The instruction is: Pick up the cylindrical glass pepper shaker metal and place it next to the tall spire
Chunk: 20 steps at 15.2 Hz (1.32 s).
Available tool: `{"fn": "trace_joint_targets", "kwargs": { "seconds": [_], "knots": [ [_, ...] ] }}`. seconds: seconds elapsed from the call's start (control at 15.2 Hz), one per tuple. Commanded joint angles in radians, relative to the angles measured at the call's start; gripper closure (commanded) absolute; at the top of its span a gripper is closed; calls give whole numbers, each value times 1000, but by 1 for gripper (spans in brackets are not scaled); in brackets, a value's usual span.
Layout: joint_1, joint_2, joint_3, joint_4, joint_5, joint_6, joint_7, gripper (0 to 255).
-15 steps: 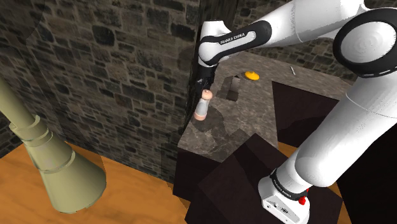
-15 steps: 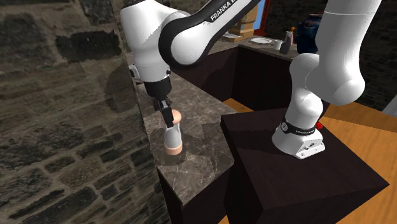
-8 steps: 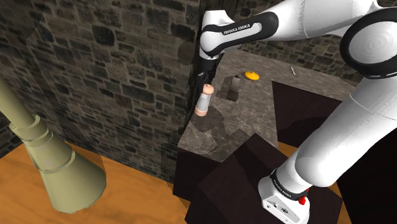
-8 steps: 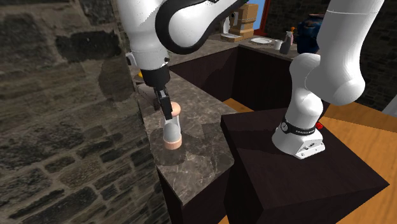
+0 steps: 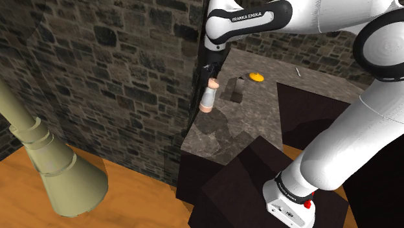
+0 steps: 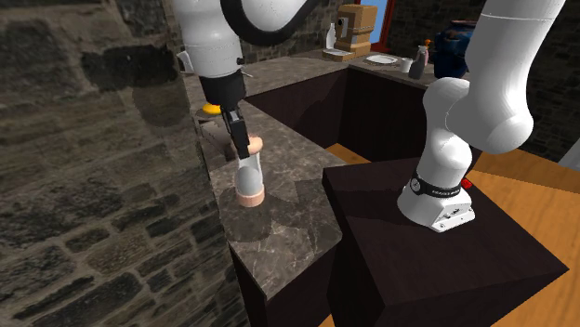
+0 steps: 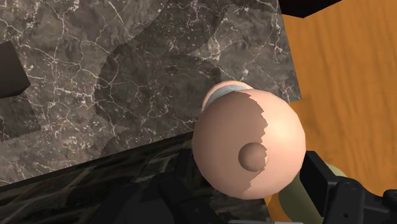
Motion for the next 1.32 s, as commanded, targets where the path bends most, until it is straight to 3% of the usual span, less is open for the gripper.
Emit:
{"fn": "trace_joint_targets", "kwargs": {
  "seconds": [0.0,0.59,1.25],
  "knots": [
    [0,-8,0,20,0,-27,-2,255],
    [0,-27,0,113,1,-139,-4,255],
    [-116,-14,-119,67,-20,-74,-230,255]
  ]
}}
